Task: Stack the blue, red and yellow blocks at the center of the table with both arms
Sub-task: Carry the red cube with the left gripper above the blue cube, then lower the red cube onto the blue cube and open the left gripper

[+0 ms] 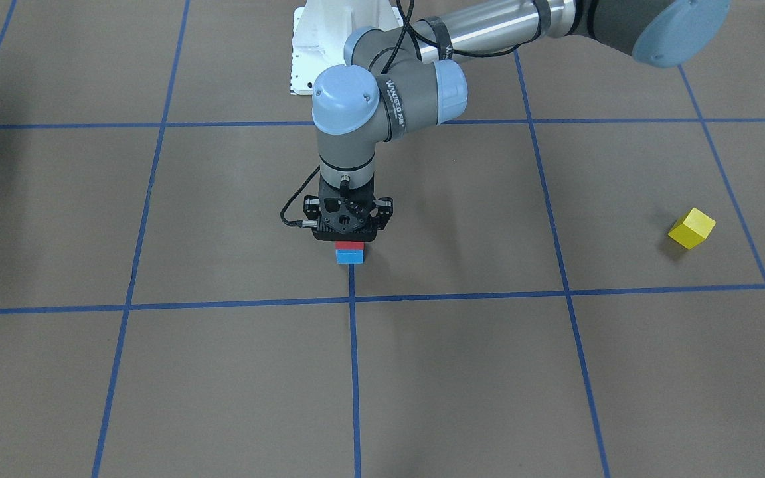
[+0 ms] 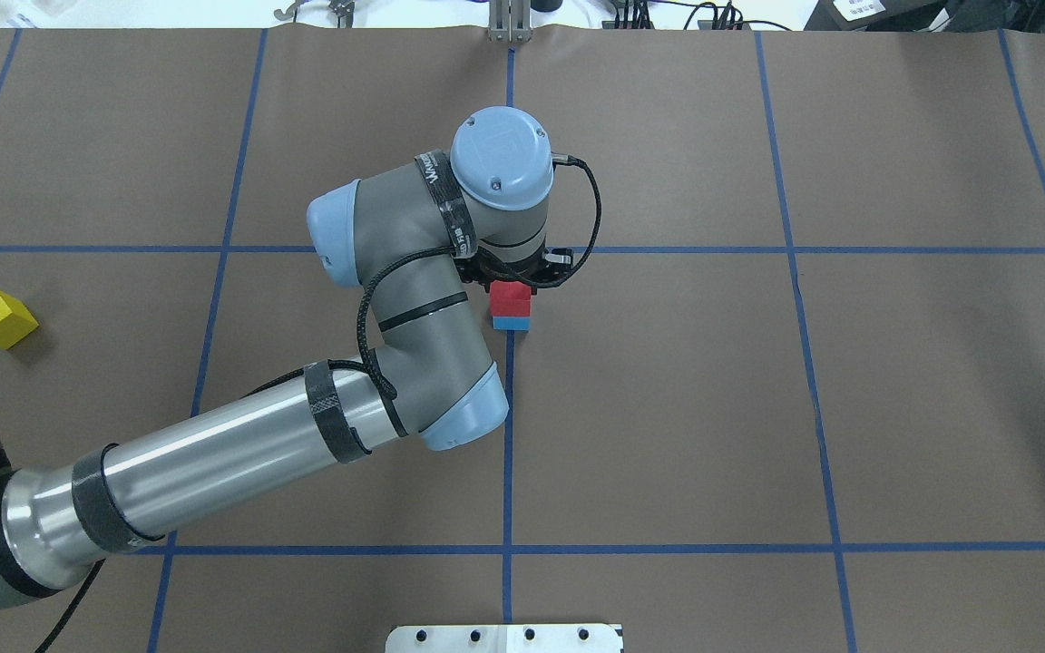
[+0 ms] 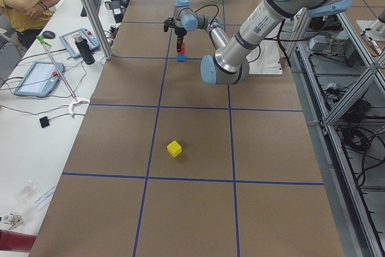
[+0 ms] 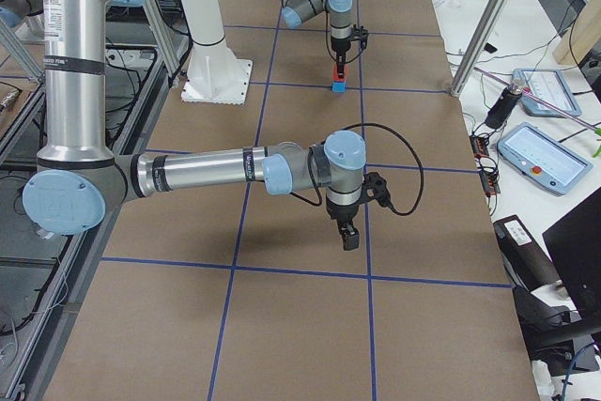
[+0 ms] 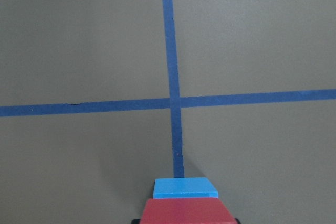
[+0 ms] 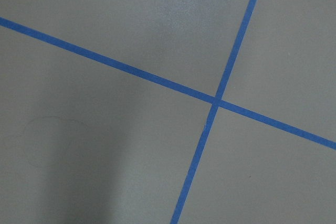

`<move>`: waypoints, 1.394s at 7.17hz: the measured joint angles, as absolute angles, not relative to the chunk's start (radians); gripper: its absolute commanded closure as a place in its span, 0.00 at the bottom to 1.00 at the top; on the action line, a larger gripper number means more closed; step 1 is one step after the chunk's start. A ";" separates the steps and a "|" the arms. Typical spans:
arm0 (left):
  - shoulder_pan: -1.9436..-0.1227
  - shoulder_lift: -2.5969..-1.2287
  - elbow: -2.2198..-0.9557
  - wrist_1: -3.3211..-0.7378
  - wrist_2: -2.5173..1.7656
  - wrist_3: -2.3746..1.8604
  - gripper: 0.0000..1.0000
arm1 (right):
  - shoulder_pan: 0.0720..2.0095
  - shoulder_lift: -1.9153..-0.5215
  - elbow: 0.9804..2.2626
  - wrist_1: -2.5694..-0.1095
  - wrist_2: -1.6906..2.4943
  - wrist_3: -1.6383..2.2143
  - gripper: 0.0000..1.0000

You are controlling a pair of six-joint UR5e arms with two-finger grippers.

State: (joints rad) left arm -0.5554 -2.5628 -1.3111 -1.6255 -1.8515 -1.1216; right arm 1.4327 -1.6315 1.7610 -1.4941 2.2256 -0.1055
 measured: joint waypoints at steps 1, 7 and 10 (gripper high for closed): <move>-0.554 -2.562 -1.311 -1.630 -1.852 -1.120 1.00 | 1.433 -1.632 1.761 -1.494 2.225 -0.106 0.00; -0.558 -2.560 -1.313 -1.631 -1.852 -1.101 1.00 | 1.433 -1.633 1.761 -1.494 2.226 -0.106 0.00; -0.565 -2.560 -1.313 -1.631 -1.852 -1.101 0.89 | 1.433 -1.634 1.760 -1.494 2.226 -0.106 0.00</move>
State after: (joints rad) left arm -0.5649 -2.5602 -1.3131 -1.6309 -1.8515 -1.1014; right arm 1.4327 -1.6337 1.7603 -1.4941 2.2258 -0.1059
